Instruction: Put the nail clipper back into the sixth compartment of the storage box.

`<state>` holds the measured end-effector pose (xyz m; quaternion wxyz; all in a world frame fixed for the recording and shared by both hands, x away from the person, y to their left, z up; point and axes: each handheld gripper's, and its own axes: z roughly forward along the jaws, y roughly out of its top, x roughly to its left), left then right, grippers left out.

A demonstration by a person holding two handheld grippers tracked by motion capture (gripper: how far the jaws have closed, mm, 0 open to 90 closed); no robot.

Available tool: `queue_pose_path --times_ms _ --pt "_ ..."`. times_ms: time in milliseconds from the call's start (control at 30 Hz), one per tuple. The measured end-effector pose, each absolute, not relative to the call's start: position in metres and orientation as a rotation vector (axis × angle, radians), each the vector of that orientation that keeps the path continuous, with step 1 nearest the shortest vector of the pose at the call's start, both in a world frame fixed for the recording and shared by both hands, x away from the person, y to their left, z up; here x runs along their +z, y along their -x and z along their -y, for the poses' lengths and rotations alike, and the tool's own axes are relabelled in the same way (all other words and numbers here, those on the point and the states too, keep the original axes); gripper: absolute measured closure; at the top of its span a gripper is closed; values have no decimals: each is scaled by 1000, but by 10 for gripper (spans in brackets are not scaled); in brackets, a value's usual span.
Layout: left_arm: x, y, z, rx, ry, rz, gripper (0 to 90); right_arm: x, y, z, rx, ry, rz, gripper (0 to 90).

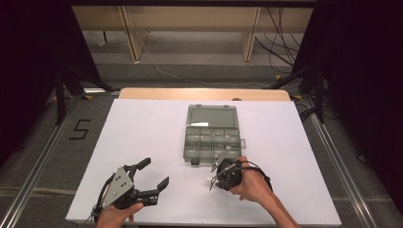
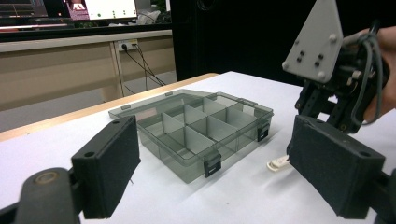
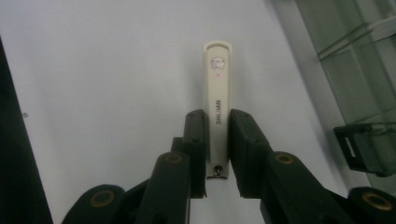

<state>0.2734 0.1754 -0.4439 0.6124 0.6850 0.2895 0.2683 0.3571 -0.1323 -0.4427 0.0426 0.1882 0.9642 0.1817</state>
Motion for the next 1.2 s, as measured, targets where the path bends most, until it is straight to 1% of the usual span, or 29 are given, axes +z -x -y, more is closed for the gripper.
queue_pose_path --times_ms 467,867,1200 --pt "-444 -274 -176 623 -1580 -671 158 -419 -364 142 796 -621 -2821 774" --pt "-444 -274 -176 626 -1579 -672 158 -410 -374 136 854 -650 -2745 774" --pt "-444 -274 -177 627 -1578 -673 158 -409 -387 133 905 -707 -2689 774"
